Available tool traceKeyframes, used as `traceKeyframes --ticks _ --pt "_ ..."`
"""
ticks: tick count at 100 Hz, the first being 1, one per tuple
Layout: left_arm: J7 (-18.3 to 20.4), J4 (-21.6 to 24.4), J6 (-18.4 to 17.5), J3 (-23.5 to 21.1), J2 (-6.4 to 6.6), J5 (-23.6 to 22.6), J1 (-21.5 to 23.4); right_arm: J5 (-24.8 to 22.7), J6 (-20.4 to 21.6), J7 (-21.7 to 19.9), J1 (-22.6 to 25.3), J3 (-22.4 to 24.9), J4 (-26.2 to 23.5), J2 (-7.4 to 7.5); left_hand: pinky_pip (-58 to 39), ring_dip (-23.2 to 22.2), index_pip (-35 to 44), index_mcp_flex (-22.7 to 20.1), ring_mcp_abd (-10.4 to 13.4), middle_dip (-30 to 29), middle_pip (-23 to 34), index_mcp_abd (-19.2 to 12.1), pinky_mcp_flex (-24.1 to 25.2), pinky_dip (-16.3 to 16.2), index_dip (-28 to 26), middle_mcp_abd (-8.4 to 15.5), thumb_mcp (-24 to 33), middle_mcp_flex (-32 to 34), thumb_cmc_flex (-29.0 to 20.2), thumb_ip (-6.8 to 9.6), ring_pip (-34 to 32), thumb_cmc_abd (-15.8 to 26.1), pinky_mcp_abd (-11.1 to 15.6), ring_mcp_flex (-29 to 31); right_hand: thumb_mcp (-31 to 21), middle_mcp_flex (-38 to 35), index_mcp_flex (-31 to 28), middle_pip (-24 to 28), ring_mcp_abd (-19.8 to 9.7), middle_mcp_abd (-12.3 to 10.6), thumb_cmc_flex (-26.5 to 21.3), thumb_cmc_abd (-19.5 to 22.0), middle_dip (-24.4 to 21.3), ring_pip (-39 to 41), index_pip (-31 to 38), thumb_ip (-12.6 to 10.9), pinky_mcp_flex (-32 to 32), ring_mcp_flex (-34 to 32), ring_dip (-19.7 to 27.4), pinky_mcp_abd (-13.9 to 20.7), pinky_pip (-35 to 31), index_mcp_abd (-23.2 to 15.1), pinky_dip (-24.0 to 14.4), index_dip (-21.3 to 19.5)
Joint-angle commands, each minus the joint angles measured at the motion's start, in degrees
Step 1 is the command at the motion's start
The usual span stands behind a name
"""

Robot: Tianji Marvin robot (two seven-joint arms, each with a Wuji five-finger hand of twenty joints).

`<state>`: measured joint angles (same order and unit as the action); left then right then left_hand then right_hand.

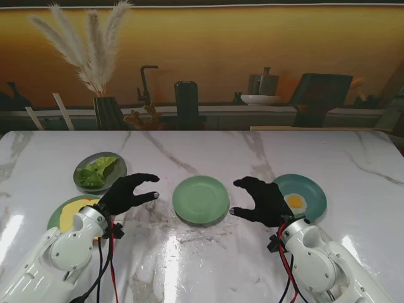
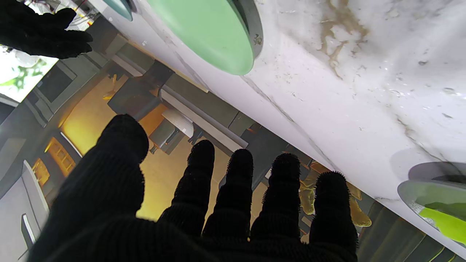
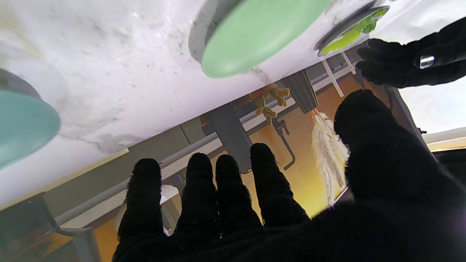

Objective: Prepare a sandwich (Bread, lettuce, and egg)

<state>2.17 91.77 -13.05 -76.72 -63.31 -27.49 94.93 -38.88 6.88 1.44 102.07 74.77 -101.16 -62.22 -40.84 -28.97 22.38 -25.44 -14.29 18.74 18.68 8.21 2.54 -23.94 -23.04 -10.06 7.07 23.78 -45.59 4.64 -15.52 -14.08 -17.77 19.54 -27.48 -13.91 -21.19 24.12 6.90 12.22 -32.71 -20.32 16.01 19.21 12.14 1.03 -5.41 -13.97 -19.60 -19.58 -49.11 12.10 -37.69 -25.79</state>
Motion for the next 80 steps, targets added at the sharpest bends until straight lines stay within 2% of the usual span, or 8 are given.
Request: traceKeyframes --ticks 1,20,39,50,58,67,75,80 --pt "1.56 1.53 1.26 -0.87 0.54 -0.18 0.67 0.59 0.11 0.1 1.16 -0.36 1.01 -0.53 -0.44 0.23 -0.97 0.52 1.38 0.05 -0.7 -0.4 -0.08 -0.22 0.95 0.53 1.67 -1.22 -0.22 1.67 0.44 -1.8 0.39 -0.55 0.19 1.23 0.12 -0.06 -0.68 0.03 1.22 1.01 -0.11 -0.02 -1.16 0.9 -1.52 1.72 0.65 0.2 -0.41 0.17 0.89 -0.67" --pt "4.15 3.38 0.98 -3.72 1.51 -5.15 1.89 0.31 0.39 0.68 1.39 0.06 2.22 -0.57 0.8 0.79 -2.22 3.03 1.6 -0.21 -1.49 -0.84 0.44 0.4 1.35 1.04 1.96 -2.77 0.79 1.59 1.43 -4.44 0.35 -1.41 0.42 1.66 0.1 0.24 -0.85 -0.11 0.93 1.15 -0.14 -0.05 -1.2 0.83 -1.77 1.96 0.69 0.02 0.35 -0.2 1.98 -0.96" --pt "10.31 5.47 0.62 -7.95 3.04 -10.65 3.82 -0.14 0.53 0.85 1.24 0.08 2.73 -0.53 5.71 2.21 -7.02 7.37 2.17 -0.79 -3.28 -0.31 1.74 2.68 3.99 1.27 2.39 -7.56 2.46 0.46 3.95 -5.78 1.45 -4.36 0.52 1.51 -0.05 0.31 -0.96 -0.31 0.48 1.31 -0.19 -0.03 -1.1 0.79 -2.0 1.77 0.65 -0.29 0.65 -1.15 2.27 -1.16" --pt "13.34 6.37 -0.94 -10.95 3.75 -12.9 5.47 -0.17 0.31 0.79 1.25 0.0 2.73 -0.53 9.06 2.95 -8.63 8.86 2.36 -1.35 -4.27 0.37 1.82 4.52 5.22 1.09 1.91 -9.99 2.99 -0.08 5.08 -5.91 2.27 -5.99 0.6 1.58 -0.14 0.19 -1.05 -0.28 0.17 1.41 -0.27 -0.15 -1.01 0.76 -2.0 1.79 0.65 -0.3 0.65 -1.25 2.27 -1.27" --pt "14.23 6.95 -2.57 -13.07 4.03 -14.65 7.03 -0.28 0.2 0.72 1.32 -0.06 2.6 -0.5 12.68 3.48 -9.8 9.87 2.57 -1.73 -4.7 0.8 1.6 6.44 6.23 0.83 1.07 -12.11 3.62 -0.61 5.87 -5.69 2.85 -7.81 0.72 1.6 -0.12 0.16 -1.09 -0.32 0.07 1.46 -0.29 -0.21 -0.99 0.76 -2.06 1.77 0.64 -0.25 0.65 -1.41 2.23 -1.31" --pt "13.92 7.61 -4.58 -15.34 4.12 -16.93 9.05 -0.52 0.19 0.67 1.34 -0.18 2.59 -0.46 14.21 3.67 -10.16 10.64 2.94 -2.13 -5.37 1.02 1.89 7.01 6.46 0.77 0.79 -13.25 3.74 -0.71 6.33 -5.86 2.91 -9.25 0.82 1.57 -0.14 0.12 -1.04 -0.34 -0.13 1.54 -0.31 -0.25 -0.97 0.74 -2.09 1.73 0.61 -0.28 0.7 -1.45 2.19 -1.35" --pt "13.35 8.29 -6.88 -17.18 4.17 -19.18 10.89 -0.86 0.19 0.56 1.35 -0.31 2.61 -0.4 15.17 3.66 -9.87 12.41 3.34 -2.67 -6.65 -0.18 1.99 6.43 6.1 0.82 1.0 -13.42 3.76 -0.52 6.53 -6.06 2.19 -10.76 0.93 1.58 -0.26 0.09 -1.08 -0.32 -0.29 1.56 -0.33 -0.32 -0.91 0.73 -2.09 1.79 0.6 -0.3 0.76 -1.65 2.16 -1.4" --pt "12.59 8.57 -8.72 -18.21 4.21 -21.23 11.9 -1.0 0.11 0.49 1.38 -0.39 2.58 -0.37 16.22 3.23 -9.22 13.49 3.59 -2.99 -8.2 -0.26 2.14 4.87 5.47 1.06 1.26 -13.91 4.07 -0.41 6.32 -6.15 1.86 -11.57 0.99 1.6 -0.19 0.05 -1.11 -0.33 -0.4 1.63 -0.34 -0.34 -0.93 0.72 -2.09 1.78 0.59 -0.3 0.78 -1.75 2.13 -1.41"
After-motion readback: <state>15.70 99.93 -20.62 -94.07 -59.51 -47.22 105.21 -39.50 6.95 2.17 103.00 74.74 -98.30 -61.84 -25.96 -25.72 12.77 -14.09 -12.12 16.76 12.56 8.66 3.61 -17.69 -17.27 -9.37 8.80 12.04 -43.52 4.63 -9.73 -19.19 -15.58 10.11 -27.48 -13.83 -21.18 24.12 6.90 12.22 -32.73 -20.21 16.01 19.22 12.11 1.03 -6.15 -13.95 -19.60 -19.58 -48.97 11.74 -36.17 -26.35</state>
